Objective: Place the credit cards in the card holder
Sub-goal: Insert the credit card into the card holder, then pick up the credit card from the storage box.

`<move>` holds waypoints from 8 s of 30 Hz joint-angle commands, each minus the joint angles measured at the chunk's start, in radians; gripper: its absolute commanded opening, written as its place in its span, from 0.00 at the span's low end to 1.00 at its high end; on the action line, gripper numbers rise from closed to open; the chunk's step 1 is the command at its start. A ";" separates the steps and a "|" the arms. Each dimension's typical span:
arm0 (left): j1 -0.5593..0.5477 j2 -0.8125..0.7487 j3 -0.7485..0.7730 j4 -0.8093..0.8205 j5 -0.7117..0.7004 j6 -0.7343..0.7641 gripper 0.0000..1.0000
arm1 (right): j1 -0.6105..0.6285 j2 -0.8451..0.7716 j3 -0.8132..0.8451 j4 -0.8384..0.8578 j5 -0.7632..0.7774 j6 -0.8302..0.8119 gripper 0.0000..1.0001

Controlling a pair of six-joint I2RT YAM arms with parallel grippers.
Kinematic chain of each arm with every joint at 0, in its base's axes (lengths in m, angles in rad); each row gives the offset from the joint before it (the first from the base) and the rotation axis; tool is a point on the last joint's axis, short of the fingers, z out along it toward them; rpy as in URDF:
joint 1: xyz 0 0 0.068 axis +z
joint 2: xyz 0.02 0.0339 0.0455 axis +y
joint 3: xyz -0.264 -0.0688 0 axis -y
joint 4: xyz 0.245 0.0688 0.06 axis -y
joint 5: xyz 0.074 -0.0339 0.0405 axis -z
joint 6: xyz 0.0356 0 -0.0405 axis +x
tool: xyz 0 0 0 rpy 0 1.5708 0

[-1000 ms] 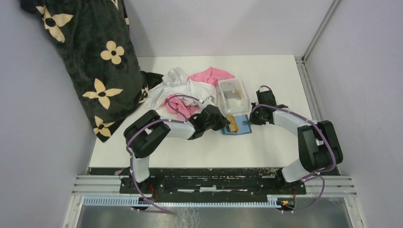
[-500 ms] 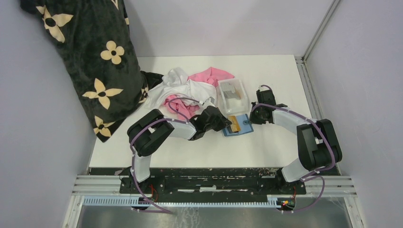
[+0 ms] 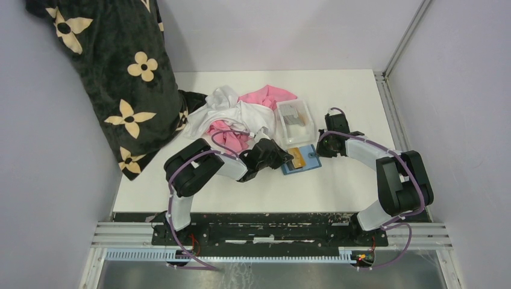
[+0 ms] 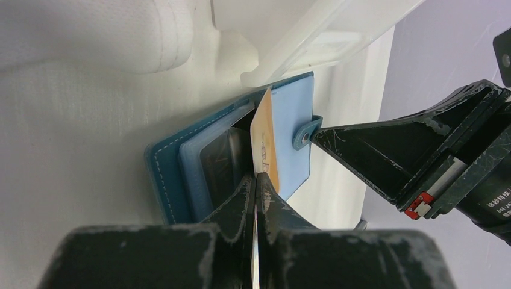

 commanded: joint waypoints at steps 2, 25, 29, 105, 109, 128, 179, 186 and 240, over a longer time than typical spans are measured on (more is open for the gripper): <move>-0.014 0.019 -0.038 0.013 -0.029 -0.050 0.03 | -0.003 0.011 0.033 -0.001 0.028 -0.009 0.01; -0.038 0.076 -0.021 0.054 -0.035 -0.086 0.03 | -0.002 0.018 0.036 -0.003 0.026 -0.011 0.01; -0.037 0.088 0.000 0.035 -0.029 -0.081 0.03 | -0.003 0.018 0.039 -0.005 0.023 -0.011 0.01; -0.037 0.011 0.278 -0.523 -0.127 0.320 0.46 | 0.016 -0.028 0.015 0.019 0.044 0.019 0.22; -0.037 0.015 0.296 -0.543 -0.119 0.348 0.46 | 0.033 0.001 0.015 0.029 0.044 0.026 0.22; -0.054 0.075 0.381 -0.577 -0.055 0.402 0.47 | 0.144 0.075 0.038 0.048 0.080 0.074 0.22; -0.059 -0.333 0.284 -0.663 -0.504 0.498 0.48 | 0.160 -0.123 0.193 -0.039 0.186 -0.099 0.46; -0.002 -0.412 0.200 -0.525 -0.527 0.536 0.47 | 0.160 -0.134 0.271 0.083 0.244 -0.174 0.39; 0.213 0.047 0.525 -0.350 -0.025 0.541 0.44 | 0.032 0.449 0.671 0.059 -0.172 -0.029 0.57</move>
